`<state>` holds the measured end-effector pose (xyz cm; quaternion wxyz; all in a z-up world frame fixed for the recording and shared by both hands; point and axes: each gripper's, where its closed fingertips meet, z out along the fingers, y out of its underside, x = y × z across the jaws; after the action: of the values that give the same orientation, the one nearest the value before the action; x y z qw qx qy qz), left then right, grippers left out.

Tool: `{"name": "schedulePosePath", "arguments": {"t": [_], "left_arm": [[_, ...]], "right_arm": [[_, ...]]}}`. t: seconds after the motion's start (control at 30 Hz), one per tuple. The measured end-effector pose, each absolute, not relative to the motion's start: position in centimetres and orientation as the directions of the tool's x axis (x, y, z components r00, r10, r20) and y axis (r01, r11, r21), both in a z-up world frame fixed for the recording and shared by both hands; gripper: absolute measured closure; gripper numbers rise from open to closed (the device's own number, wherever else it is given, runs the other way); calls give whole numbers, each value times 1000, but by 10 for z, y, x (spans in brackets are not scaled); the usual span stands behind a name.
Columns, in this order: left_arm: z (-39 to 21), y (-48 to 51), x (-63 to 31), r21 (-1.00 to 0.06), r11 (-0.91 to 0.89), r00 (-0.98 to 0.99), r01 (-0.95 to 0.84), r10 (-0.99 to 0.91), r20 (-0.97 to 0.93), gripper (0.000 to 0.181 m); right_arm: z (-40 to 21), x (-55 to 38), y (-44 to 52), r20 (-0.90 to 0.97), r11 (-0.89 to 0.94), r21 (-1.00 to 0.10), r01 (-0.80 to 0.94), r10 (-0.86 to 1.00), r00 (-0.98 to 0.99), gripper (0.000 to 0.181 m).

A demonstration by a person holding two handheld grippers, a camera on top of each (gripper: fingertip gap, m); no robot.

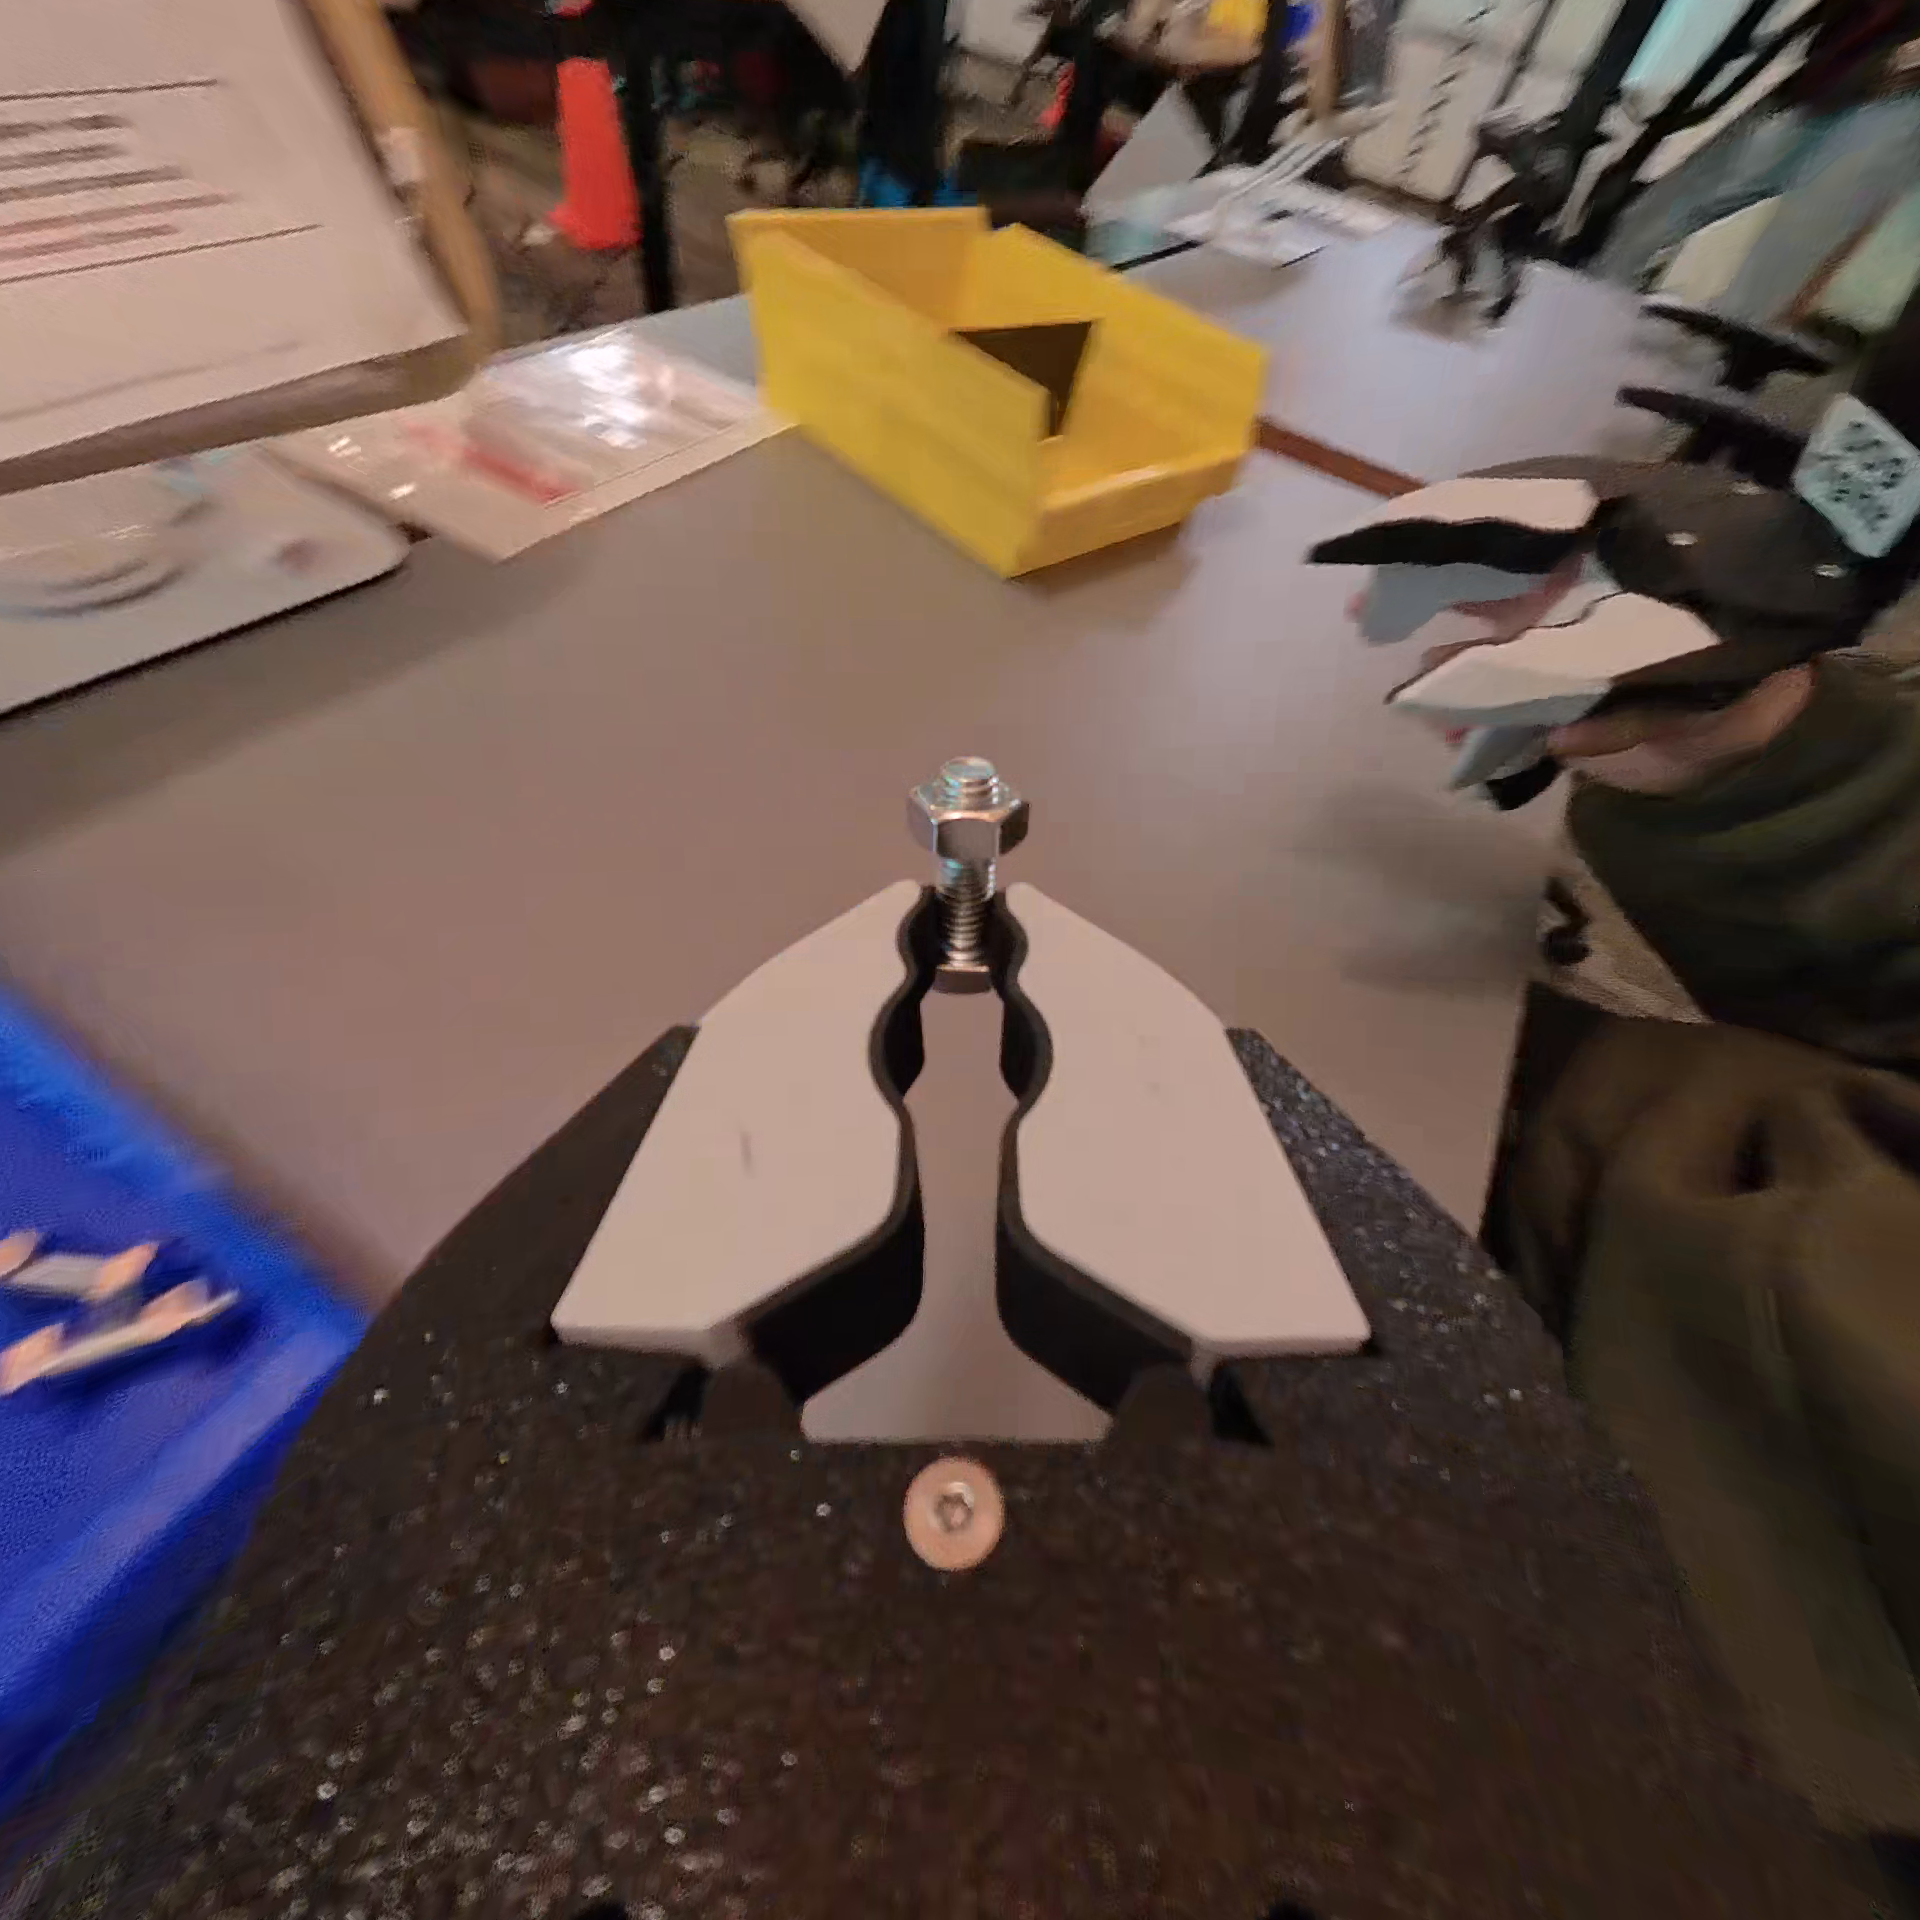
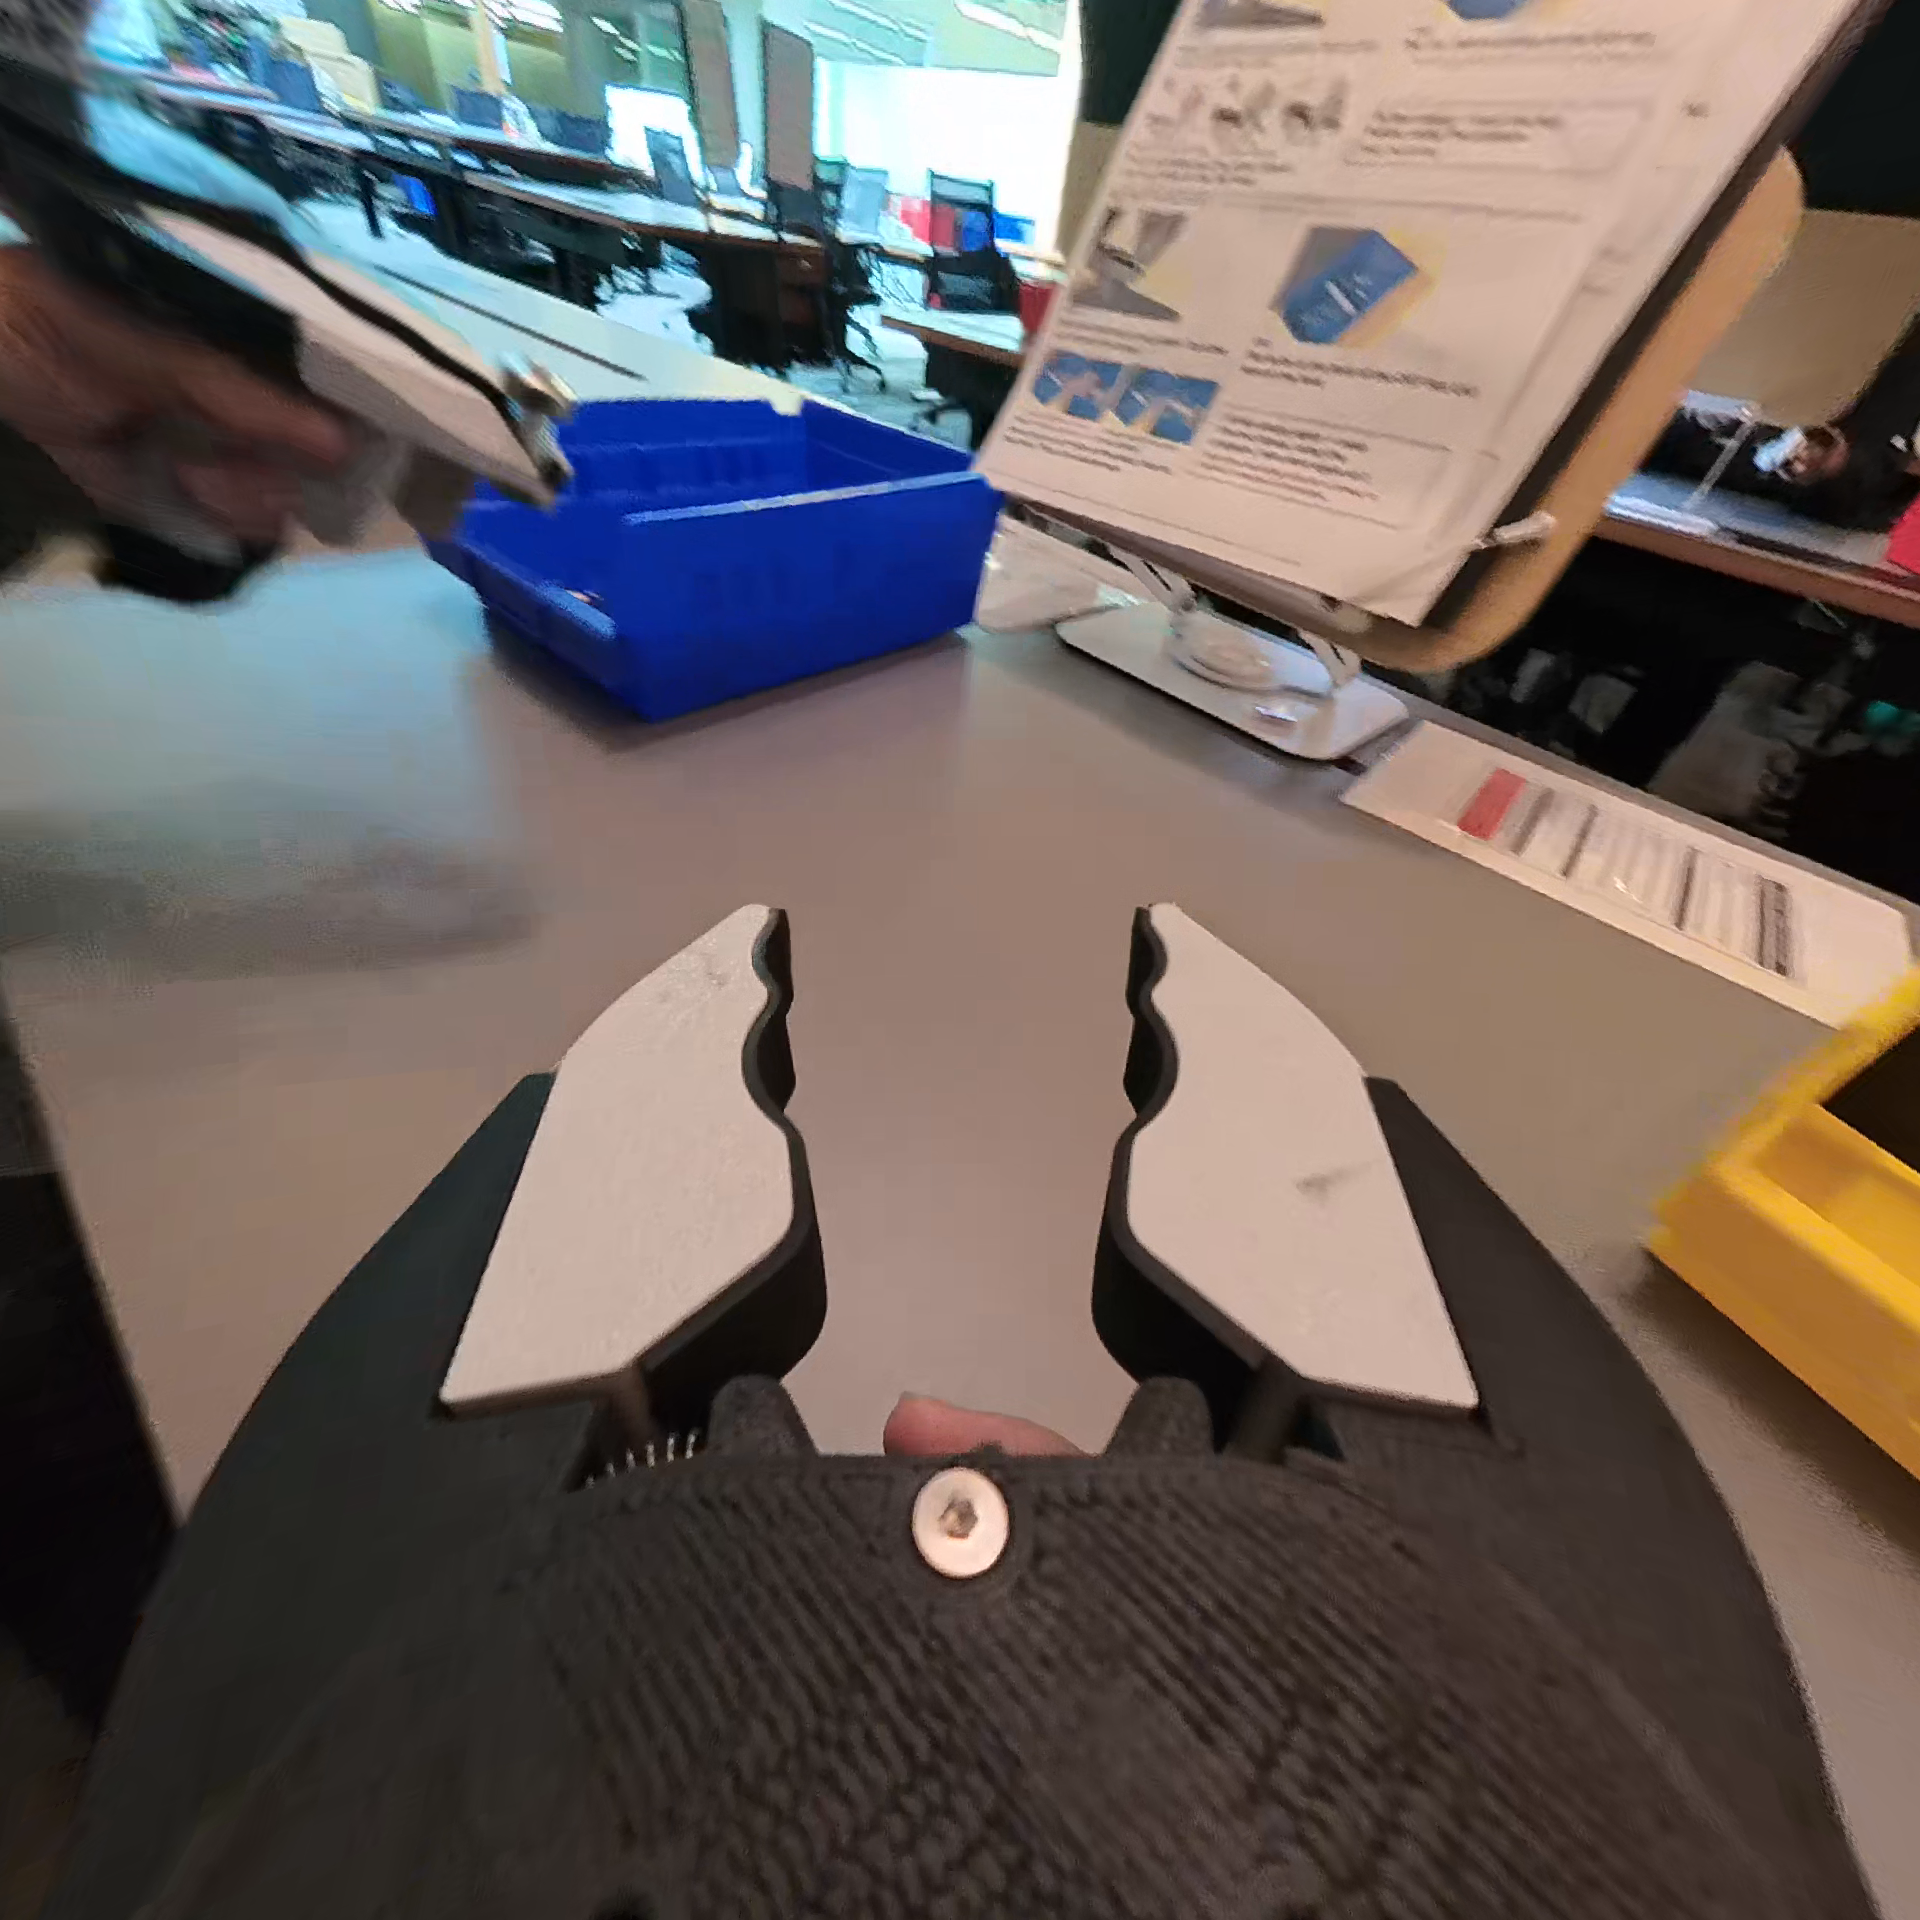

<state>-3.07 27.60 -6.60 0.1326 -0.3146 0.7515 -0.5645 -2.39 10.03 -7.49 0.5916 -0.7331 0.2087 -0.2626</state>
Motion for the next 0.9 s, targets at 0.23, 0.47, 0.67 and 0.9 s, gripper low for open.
{"name": "schedulePosePath", "arguments": {"t": [0.23,0.47,0.67,0.9], "left_arm": [[-97,180,-66,-954,225,-882,-197,-466,72,172],[-59,171,-85,-982,182,-882,-43,-469,-48,172],[-59,187,-73,-994,96,-862,-49,-507,-6,172],[-69,208,-53,-996,43,-825,-80,-563,42,172]], "right_arm": [[-48,-70,133,214,-181,-975,131,-592,777,116],[-18,-90,154,220,-142,-975,169,-581,783,127],[-6,-76,188,259,-209,-962,175,-502,825,135],[-37,-47,217,212,-254,-961,108,-428,878,135]]}}
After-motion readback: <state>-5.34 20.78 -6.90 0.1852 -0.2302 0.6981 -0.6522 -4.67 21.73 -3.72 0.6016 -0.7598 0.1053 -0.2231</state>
